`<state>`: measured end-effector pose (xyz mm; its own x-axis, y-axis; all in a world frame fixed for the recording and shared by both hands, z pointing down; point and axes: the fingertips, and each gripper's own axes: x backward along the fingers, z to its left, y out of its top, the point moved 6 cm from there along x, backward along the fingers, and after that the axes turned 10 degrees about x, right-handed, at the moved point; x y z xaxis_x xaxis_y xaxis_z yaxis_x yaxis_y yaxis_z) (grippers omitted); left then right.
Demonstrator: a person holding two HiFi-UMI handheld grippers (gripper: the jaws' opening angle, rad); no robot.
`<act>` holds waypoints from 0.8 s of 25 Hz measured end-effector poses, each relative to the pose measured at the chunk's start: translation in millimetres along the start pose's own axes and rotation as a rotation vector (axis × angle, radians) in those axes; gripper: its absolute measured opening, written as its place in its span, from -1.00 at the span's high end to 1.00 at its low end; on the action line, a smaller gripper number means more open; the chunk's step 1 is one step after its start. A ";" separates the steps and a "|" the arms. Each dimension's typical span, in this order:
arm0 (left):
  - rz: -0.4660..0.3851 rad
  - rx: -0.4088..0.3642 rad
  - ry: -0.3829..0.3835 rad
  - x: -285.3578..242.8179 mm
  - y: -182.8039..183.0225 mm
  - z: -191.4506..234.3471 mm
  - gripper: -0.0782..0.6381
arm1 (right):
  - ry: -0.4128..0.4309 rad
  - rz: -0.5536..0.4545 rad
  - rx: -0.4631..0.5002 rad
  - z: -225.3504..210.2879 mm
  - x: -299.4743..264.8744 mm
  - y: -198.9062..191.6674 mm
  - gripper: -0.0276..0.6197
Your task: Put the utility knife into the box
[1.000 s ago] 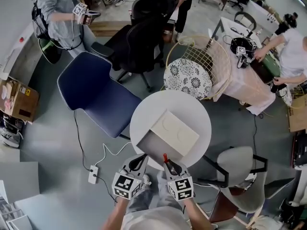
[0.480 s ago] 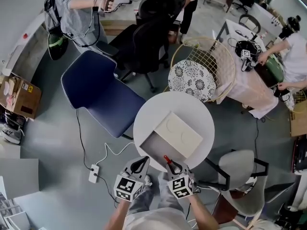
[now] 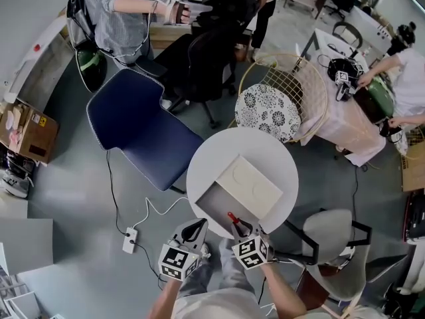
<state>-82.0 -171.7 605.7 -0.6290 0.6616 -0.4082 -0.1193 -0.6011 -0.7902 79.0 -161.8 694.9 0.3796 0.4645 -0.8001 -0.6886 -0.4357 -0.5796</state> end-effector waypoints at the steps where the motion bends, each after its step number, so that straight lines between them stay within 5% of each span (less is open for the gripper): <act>1: -0.001 0.000 0.001 0.6 0.0 0.1 0.75 | 0.006 0.003 0.001 0.2 -3.2 1.7 0.67; 20: -0.023 0.038 0.053 20.9 -11.3 11.8 0.75 | 0.185 0.222 0.067 5.4 -81.1 18.3 0.67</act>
<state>-102.8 -156.4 611.5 -0.5846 0.6974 -0.4147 -0.1629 -0.6016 -0.7820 32.3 -203.3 750.0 0.3167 0.2126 -0.9244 -0.8042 -0.4566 -0.3805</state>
